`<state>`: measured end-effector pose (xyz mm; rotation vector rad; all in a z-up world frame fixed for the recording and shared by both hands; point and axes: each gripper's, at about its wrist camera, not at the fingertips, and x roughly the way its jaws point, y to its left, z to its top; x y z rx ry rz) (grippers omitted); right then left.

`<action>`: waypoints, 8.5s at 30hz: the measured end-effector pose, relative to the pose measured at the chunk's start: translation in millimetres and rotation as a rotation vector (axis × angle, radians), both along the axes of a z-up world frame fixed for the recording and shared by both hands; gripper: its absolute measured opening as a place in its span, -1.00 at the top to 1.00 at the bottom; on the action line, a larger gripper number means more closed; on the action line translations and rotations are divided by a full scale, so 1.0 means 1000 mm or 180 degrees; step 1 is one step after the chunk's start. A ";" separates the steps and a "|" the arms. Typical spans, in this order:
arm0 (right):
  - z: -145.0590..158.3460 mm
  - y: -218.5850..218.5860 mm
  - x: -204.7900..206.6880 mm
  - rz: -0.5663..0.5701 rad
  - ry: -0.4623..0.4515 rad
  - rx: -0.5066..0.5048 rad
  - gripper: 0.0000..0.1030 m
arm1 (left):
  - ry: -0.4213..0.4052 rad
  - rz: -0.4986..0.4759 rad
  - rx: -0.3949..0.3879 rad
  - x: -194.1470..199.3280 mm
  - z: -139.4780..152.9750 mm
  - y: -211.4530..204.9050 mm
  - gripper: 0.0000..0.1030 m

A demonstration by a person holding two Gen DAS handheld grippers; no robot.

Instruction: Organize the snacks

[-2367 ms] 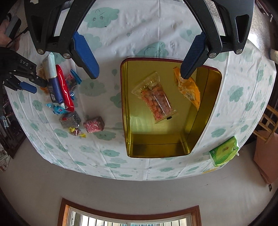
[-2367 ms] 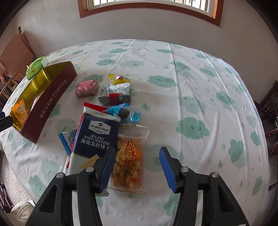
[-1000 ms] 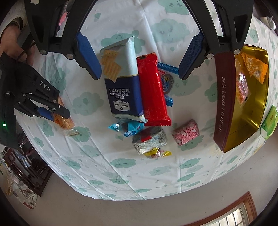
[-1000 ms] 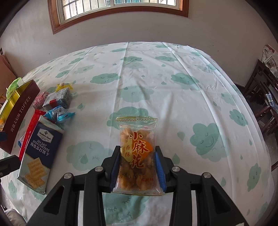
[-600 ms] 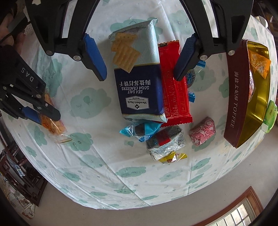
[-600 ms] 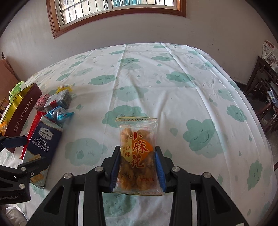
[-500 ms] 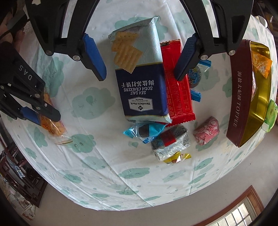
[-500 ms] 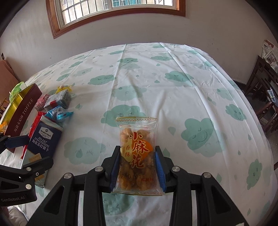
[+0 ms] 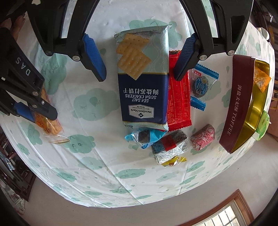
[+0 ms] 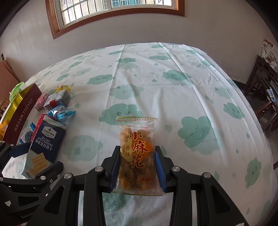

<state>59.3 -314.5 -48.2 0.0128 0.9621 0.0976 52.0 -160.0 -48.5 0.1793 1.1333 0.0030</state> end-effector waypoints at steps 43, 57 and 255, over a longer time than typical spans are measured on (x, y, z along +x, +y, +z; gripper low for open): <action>0.001 0.010 0.002 -0.0017 0.0022 -0.0201 0.25 | 0.0099 -0.0326 -0.0700 -0.019 0.028 0.072 0.15; 0.000 0.014 0.004 -0.0084 0.0045 -0.0261 0.27 | -0.0119 -0.0173 -0.0733 -0.026 0.060 0.110 0.15; 0.001 0.173 0.000 0.0842 0.0241 -0.0174 0.05 | -0.0596 0.0237 -0.0373 -0.038 0.074 0.204 -0.88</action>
